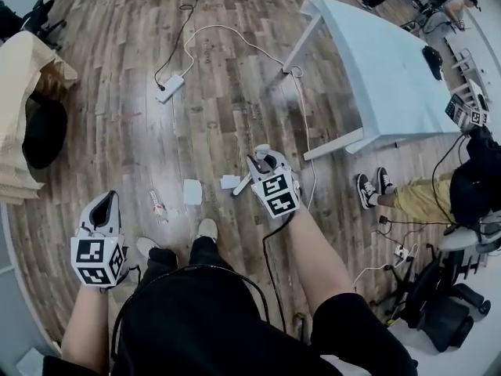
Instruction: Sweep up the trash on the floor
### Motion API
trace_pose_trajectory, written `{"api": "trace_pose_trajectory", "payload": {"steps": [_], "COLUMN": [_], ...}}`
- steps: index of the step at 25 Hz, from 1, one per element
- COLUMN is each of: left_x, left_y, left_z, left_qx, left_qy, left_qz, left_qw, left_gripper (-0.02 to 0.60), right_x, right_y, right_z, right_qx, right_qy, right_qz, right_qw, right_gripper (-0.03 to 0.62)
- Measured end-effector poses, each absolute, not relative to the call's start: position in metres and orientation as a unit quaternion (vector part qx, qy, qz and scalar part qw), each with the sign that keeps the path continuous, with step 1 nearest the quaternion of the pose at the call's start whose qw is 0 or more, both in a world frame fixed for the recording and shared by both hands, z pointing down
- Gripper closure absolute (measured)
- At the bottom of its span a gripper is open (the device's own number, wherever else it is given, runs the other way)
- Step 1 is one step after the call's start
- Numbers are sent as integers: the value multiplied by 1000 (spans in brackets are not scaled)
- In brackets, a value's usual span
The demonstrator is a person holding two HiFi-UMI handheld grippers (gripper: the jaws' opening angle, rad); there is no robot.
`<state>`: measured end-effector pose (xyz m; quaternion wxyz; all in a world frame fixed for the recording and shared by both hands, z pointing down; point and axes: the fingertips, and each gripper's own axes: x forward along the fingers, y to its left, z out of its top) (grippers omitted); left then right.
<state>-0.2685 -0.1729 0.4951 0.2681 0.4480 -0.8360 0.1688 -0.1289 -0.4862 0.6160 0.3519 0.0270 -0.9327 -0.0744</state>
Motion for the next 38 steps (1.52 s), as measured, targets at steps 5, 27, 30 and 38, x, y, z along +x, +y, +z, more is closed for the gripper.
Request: {"api": "trace_pose_trajectory", "payload": {"steps": [5, 27, 30, 38], "left_x": [-267, -283, -287, -291], "left_y": [-150, -20, -7, 29], "left_z": [496, 492, 489, 491], "left_qx": [402, 300, 292, 270], "left_qy": [-857, -899, -903, -909], "left_qz": [153, 105, 98, 81], "left_qw": [283, 302, 301, 307], "left_gripper": [584, 584, 584, 584], "right_x": [-171, -267, -274, -283], "right_y": [-442, -178, -157, -121], "right_z": [620, 618, 614, 607], "right_qx": [-65, -331, -344, -365], "right_qy": [-931, -878, -874, -863], "right_qz": [-96, -143, -145, -156], "right_qw": [347, 314, 311, 313], "right_gripper": [505, 505, 506, 506]}}
